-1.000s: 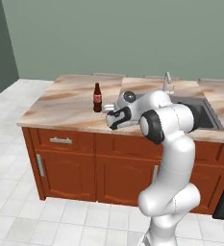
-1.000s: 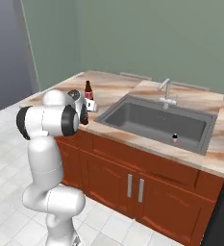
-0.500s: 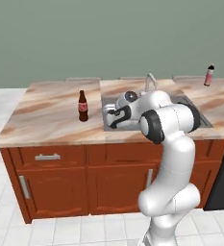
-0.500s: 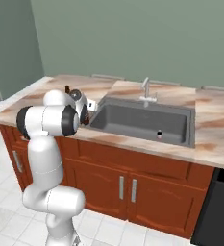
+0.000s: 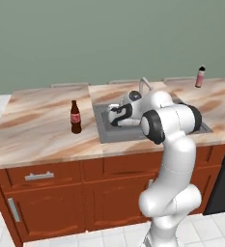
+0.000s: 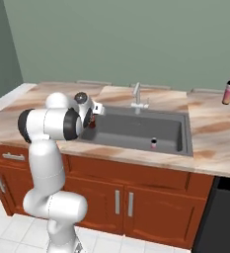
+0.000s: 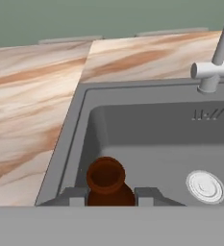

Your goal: Place the large bottle from the dining counter next to the other large bottle outside the sink, and place the small bottle from the dining counter next to the other small bottle inside the sink.

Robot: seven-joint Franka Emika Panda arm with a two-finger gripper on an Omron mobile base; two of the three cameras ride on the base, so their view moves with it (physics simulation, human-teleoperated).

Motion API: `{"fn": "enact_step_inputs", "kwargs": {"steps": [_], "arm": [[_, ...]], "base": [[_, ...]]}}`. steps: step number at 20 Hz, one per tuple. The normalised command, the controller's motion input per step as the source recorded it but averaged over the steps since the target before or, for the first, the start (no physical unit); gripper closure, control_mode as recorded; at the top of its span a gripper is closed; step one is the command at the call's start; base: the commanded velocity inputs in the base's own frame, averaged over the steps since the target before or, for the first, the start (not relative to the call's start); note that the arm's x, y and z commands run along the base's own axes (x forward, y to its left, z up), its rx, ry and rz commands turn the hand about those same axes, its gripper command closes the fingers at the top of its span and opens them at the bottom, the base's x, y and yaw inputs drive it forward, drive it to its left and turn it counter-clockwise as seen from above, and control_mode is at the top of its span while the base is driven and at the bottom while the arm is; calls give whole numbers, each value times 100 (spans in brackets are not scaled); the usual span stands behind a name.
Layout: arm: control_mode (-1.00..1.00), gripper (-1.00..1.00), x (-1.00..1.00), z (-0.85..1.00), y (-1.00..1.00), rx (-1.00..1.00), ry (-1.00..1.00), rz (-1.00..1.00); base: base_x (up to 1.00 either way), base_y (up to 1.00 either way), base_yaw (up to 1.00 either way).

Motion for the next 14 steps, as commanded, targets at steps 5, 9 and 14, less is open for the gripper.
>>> {"fn": "enact_step_inputs", "kwargs": {"steps": [5, 9, 14], "arm": [[100, 100, 0, 0, 0, 0, 0, 0], [100, 100, 0, 0, 0, 0, 0, 0], [100, 100, 0, 0, 0, 0, 0, 0]], "base": [[31, 10, -10], [33, 10, -8], [49, 9, -6]]}}
